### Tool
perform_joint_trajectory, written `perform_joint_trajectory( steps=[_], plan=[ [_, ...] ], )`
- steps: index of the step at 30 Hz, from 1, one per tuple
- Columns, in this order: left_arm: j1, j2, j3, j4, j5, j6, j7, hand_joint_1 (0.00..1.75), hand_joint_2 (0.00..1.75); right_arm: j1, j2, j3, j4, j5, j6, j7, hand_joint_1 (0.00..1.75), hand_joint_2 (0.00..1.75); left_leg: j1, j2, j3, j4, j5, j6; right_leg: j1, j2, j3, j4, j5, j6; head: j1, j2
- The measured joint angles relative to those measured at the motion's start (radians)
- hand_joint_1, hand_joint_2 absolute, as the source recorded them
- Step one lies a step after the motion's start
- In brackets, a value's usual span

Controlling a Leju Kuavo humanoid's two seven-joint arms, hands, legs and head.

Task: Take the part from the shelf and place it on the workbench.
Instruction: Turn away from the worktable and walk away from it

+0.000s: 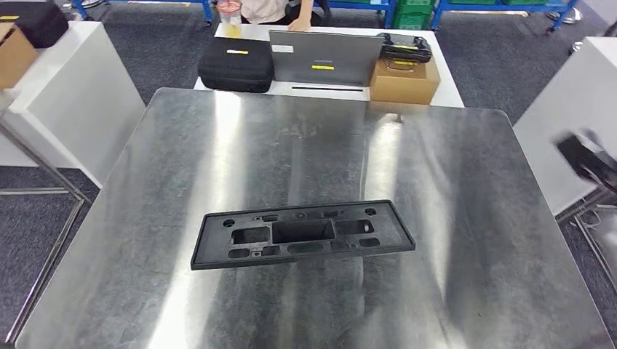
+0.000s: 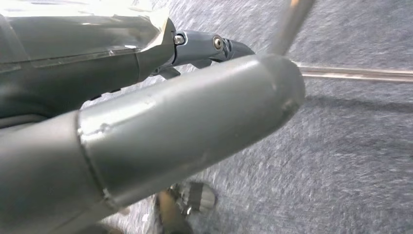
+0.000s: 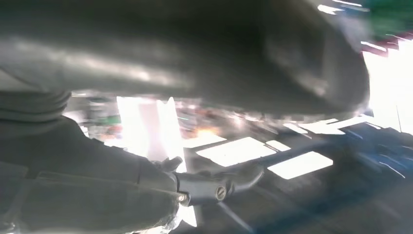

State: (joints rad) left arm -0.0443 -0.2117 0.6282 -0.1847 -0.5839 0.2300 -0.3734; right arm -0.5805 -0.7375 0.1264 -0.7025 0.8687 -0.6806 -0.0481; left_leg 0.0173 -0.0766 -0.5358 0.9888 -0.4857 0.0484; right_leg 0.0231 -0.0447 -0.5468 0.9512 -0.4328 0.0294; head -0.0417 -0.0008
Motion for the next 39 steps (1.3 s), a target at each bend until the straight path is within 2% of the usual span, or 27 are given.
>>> perform_joint_trajectory(
  steps=[2, 3, 5, 7, 10, 13, 15, 21, 25, 28, 30, 33, 35, 39],
  plan=[
    [0.01, -0.014, 0.011, 0.002, 0.002, 0.002, 0.004, 0.0, 0.0, 0.222, -0.074, -0.261, -0.071, -0.004, 0.042, -0.109, 0.0, 0.0, -0.002, -0.003, 0.002, 0.0, -0.006, 0.001, -0.003, -0.004, 0.01, 0.001, -0.005, 0.001, 0.021, 0.0],
    [0.011, -0.019, 0.014, 0.004, 0.003, 0.001, 0.005, 0.0, 0.0, 0.3, -0.084, -0.382, -0.108, 0.037, 0.075, -0.135, 0.0, 0.0, -0.005, 0.006, 0.002, 0.0, -0.008, 0.003, -0.007, 0.003, 0.006, 0.003, -0.006, 0.001, 0.025, 0.0],
    [0.003, -0.025, 0.018, 0.005, 0.003, 0.0, 0.009, 0.0, 0.0, 0.403, -0.094, -0.583, -0.186, 0.113, 0.133, -0.127, 0.0, 0.0, -0.011, 0.024, 0.002, -0.001, -0.01, 0.006, -0.014, 0.02, -0.003, 0.007, -0.006, 0.001, 0.025, 0.0],
    [-0.005, -0.027, 0.022, 0.005, 0.002, 0.0, 0.019, 0.0, 0.0, 0.459, -0.106, -0.698, -0.242, 0.15, 0.163, -0.1, 0.0, 0.0, -0.013, 0.038, 0.005, -0.002, -0.014, 0.008, -0.018, 0.034, -0.007, 0.007, -0.006, 0.001, 0.025, 0.0],
    [-0.01, -0.032, 0.027, 0.005, 0.0, 0.001, 0.039, 0.0, 0.0, 0.523, -0.117, -0.791, -0.302, 0.168, 0.179, -0.087, 0.0, 0.0, -0.012, 0.049, 0.01, -0.003, -0.017, 0.005, -0.019, 0.048, -0.008, 0.007, -0.006, 0.001, 0.025, 0.0],
    [-0.012, -0.036, 0.032, 0.005, -0.002, 0.002, 0.06, 0.0, 0.0, 0.583, -0.096, -0.875, -0.36, 0.184, 0.187, -0.098, 0.0, 0.0, -0.012, 0.051, 0.013, -0.003, -0.017, 0.005, -0.019, 0.049, -0.008, 0.007, -0.006, 0.001, 0.025, 0.0],
    [-0.012, -0.039, 0.035, 0.005, -0.004, 0.003, 0.072, 0.0, 0.0, 0.618, -0.054, -0.936, -0.408, 0.208, 0.194, -0.128, 0.0, 0.0, -0.012, 0.051, 0.014, -0.003, -0.017, 0.005, -0.019, 0.049, -0.008, 0.007, -0.006, 0.001, 0.025, 0.0],
    [-0.012, -0.043, 0.041, 0.005, -0.014, 0.002, 0.081, 0.0, 0.0, 0.672, 0.122, -1.148, -0.558, 0.3, 0.25, -0.269, 0.0, 0.0, -0.012, 0.052, 0.014, -0.003, -0.017, 0.005, -0.018, 0.05, -0.007, 0.008, -0.006, 0.001, 0.025, 0.0],
    [-0.013, -0.043, 0.045, 0.005, -0.015, -0.003, 0.077, 0.0, 0.0, 0.661, 0.264, -1.313, -0.663, 0.336, 0.299, -0.437, 0.0, 0.0, -0.011, 0.055, 0.015, -0.004, -0.017, 0.005, -0.017, 0.05, -0.007, 0.008, -0.007, 0.001, 0.025, 0.0],
    [-0.014, -0.043, 0.051, 0.005, -0.015, -0.006, 0.078, 0.0, 0.0, 0.637, 0.381, -1.421, -0.718, 0.35, 0.302, -0.542, 0.0, 0.0, -0.011, 0.056, 0.014, -0.004, -0.017, 0.005, -0.017, 0.052, -0.007, 0.008, -0.007, 0.001, 0.025, 0.0],
    [-0.015, -0.044, 0.053, 0.005, -0.015, -0.007, 0.078, 0.0, 0.0, 0.631, 0.423, -1.454, -0.733, 0.354, 0.296, -0.569, 0.0, 0.0, -0.011, 0.056, 0.014, -0.004, -0.017, 0.005, -0.017, 0.052, -0.007, 0.008, -0.007, 0.001, 0.025, 0.0],
    [-0.016, -0.044, 0.055, 0.005, -0.015, -0.008, 0.079, 0.0, 0.0, 0.628, 0.44, -1.465, -0.739, 0.354, 0.292, -0.576, 0.0, 0.0, -0.01, 0.056, 0.014, -0.004, -0.017, 0.005, -0.017, 0.052, -0.007, 0.008, -0.007, 0.001, 0.025, 0.0],
    [-0.016, -0.045, 0.057, 0.005, -0.015, -0.008, 0.082, 0.0, 0.0, 0.624, 0.475, -1.484, -0.75, 0.357, 0.278, -0.591, 0.0, 0.0, -0.01, 0.057, 0.015, -0.004, -0.017, 0.005, -0.017, 0.052, -0.007, 0.008, -0.007, 0.001, 0.025, 0.0],
    [-0.017, -0.051, 0.064, 0.005, -0.023, -0.001, 0.106, 0.0, 0.0, 0.611, 0.686, -1.569, -0.774, 0.365, 0.114, -0.644, 0.0, 0.0, -0.01, 0.057, 0.015, -0.004, -0.017, 0.004, -0.017, 0.053, -0.007, 0.008, -0.006, 0.001, 0.025, 0.0]
  ],
)
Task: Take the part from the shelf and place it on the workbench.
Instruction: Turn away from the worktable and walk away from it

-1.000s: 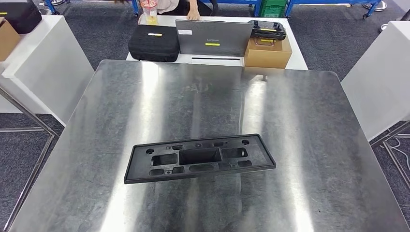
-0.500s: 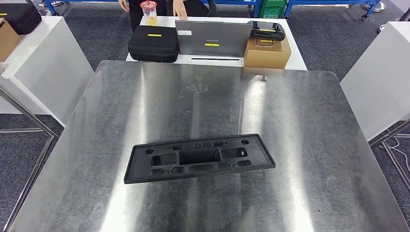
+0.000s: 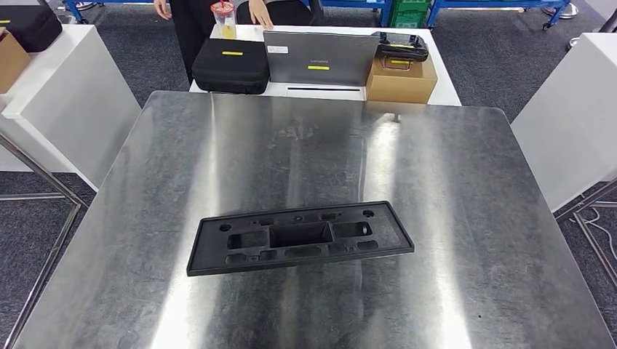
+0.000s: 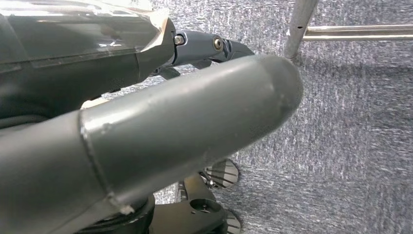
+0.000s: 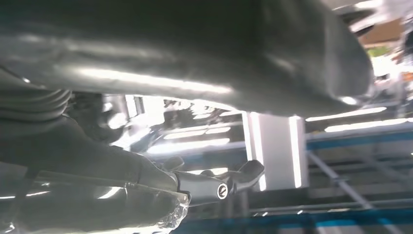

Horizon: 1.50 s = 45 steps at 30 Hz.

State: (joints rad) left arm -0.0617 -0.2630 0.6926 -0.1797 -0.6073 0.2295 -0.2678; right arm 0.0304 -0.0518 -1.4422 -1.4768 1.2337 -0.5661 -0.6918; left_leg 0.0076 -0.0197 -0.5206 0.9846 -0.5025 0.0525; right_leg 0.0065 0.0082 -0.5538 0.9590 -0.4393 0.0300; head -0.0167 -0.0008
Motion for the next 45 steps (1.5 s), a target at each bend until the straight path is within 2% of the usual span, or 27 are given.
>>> perform_joint_trajectory(
  steps=[5, 14, 22, 31, 45],
  plan=[
    [-0.001, -0.001, 0.004, 0.0, -0.002, 0.002, 0.0, 0.0, 0.0, 0.006, 0.101, -0.008, 0.018, 0.007, -0.117, -0.001, 0.0, 0.0, 0.0, 0.0, 0.0, 0.0, 0.0, 0.0, 0.0, 0.0, 0.0, 0.0, 0.0, 0.0, 0.0, 0.0],
    [-0.002, 0.0, 0.007, 0.0, -0.011, 0.002, 0.0, 0.0, 0.0, 0.01, 0.194, -0.005, 0.033, -0.008, -0.126, -0.003, 0.0, 0.0, -0.001, 0.001, 0.0, 0.0, 0.0, 0.0, -0.001, 0.001, 0.0, 0.0, 0.0, 0.0, 0.0, 0.0],
    [-0.003, 0.0, 0.008, 0.0, -0.021, 0.002, 0.003, 0.0, 0.0, -0.001, 0.279, -0.009, 0.078, 0.11, -0.127, -0.006, 0.0, 0.0, 0.0, 0.001, 0.0, 0.0, 0.0, 0.0, 0.0, 0.001, 0.0, 0.0, 0.0, 0.0, 0.0, 0.0],
    [-0.004, 0.0, 0.008, 0.0, -0.038, 0.002, 0.017, 0.0, 0.0, -0.035, 0.324, -0.081, 0.101, 0.15, -0.128, 0.019, 0.0, 0.0, 0.0, 0.002, 0.001, 0.0, 0.0, 0.0, 0.0, 0.002, 0.0, 0.0, 0.0, 0.0, 0.0, 0.0],
    [-0.005, 0.0, 0.009, 0.0, -0.052, -0.006, 0.024, 0.0, 0.0, -0.034, 0.351, -0.106, 0.063, 0.188, -0.128, 0.097, 0.0, 0.0, -0.001, 0.003, 0.001, 0.0, 0.0, 0.0, -0.001, 0.002, 0.0, 0.0, 0.0, 0.0, 0.0, 0.0]
  ],
)
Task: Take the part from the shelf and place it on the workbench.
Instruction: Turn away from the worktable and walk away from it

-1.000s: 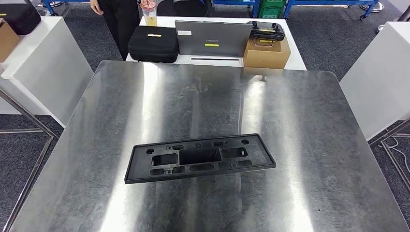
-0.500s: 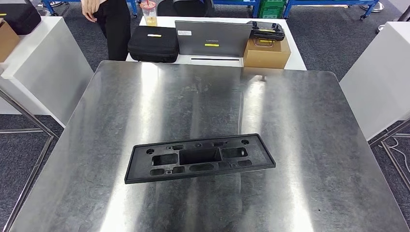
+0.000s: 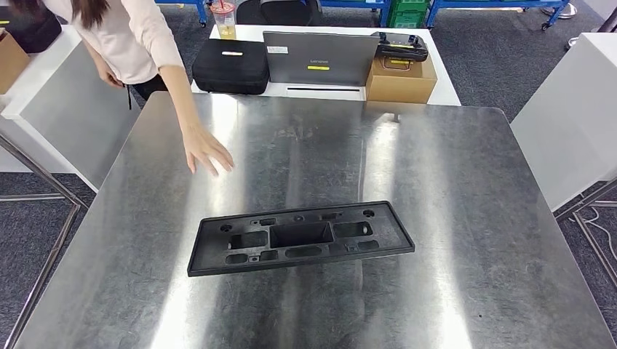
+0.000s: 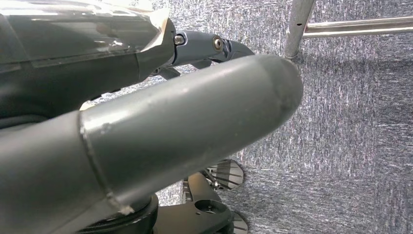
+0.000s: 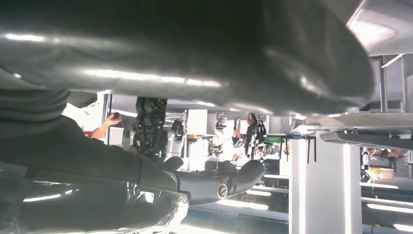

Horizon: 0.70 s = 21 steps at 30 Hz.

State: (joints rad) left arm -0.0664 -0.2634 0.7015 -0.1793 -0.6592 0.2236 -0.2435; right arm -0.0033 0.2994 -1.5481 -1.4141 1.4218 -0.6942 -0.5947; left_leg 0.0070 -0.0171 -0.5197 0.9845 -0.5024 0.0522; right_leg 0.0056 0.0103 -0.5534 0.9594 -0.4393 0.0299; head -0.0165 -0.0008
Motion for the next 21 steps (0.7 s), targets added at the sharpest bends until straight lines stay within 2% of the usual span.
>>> perform_joint_trajectory(
  steps=[5, 11, 21],
  plan=[
    [0.0, 0.0, 0.0, 0.0, -0.003, -0.003, 0.008, 0.0, 0.0, 0.006, 0.013, -0.001, -0.038, -0.01, 0.0, 0.055, 0.0, 0.0, 0.0, 0.0, 0.0, 0.0, 0.0, 0.0, 0.0, 0.0, 0.0, 0.0, 0.0, 0.0, 0.0, 0.0],
    [0.0, -0.003, 0.001, 0.0, -0.007, -0.009, 0.012, 0.0, 0.0, 0.011, 0.023, -0.001, -0.054, 0.005, 0.0, 0.265, 0.0, 0.0, 0.0, 0.0, 0.0, 0.0, 0.0, 0.0, 0.0, 0.001, 0.0, 0.0, 0.0, 0.0, 0.0, 0.0],
    [0.0, -0.006, 0.012, 0.0, -0.019, -0.015, 0.017, 0.0, 0.0, 0.022, 0.035, -0.002, -0.063, 0.047, 0.0, 0.548, 0.0, 0.0, 0.0, 0.002, 0.001, 0.0, 0.0, 0.0, 0.0, 0.002, 0.0, 0.0, 0.0, 0.0, 0.0, 0.0]
  ],
)
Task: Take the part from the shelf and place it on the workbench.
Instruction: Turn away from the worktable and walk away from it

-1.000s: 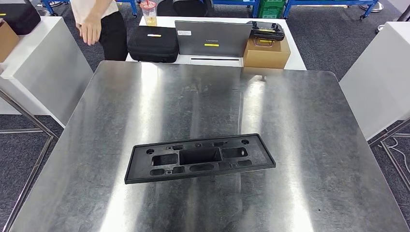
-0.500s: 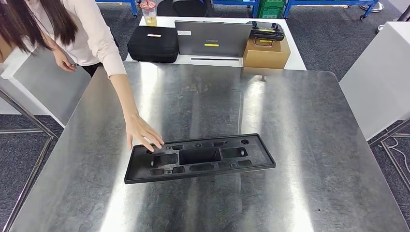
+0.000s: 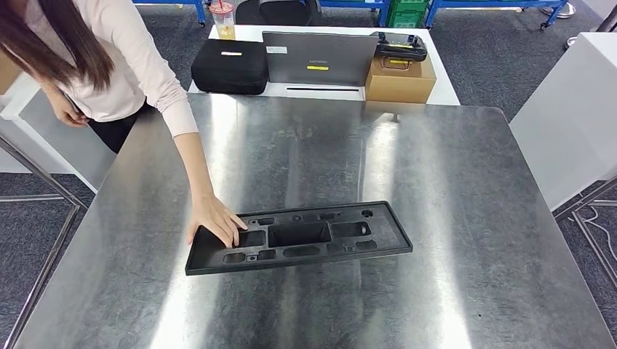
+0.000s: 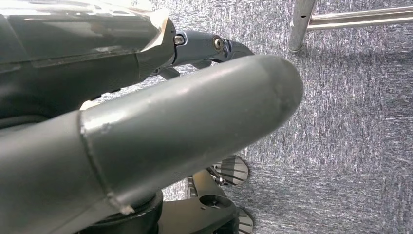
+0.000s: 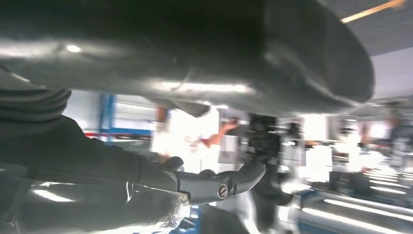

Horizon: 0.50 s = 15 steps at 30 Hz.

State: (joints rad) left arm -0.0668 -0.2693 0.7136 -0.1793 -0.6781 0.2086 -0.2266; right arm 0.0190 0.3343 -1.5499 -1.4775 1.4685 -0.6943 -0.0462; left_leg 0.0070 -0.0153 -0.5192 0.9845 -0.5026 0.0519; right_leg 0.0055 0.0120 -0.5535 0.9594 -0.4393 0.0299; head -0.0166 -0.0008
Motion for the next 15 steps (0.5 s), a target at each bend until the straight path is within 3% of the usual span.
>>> perform_joint_trajectory(
  steps=[9, 15],
  plan=[
    [0.0, 0.0, 0.003, 0.0, -0.007, -0.01, -0.001, 0.0, 0.0, 0.007, 0.007, 0.0, 0.016, -0.018, 0.0, 0.129, 0.0, 0.0, 0.0, 0.0, 0.0, 0.0, 0.0, 0.0, 0.0, 0.0, 0.0, 0.0, 0.0, 0.0, 0.0, 0.0],
    [0.0, -0.002, 0.004, 0.0, -0.018, -0.018, -0.005, 0.0, 0.0, 0.006, 0.003, 0.0, 0.113, -0.057, 0.0, 0.225, 0.0, 0.0, 0.0, 0.0, 0.0, 0.0, 0.0, 0.0, 0.0, 0.0, 0.0, 0.0, 0.0, 0.0, 0.0, 0.0]
  ],
)
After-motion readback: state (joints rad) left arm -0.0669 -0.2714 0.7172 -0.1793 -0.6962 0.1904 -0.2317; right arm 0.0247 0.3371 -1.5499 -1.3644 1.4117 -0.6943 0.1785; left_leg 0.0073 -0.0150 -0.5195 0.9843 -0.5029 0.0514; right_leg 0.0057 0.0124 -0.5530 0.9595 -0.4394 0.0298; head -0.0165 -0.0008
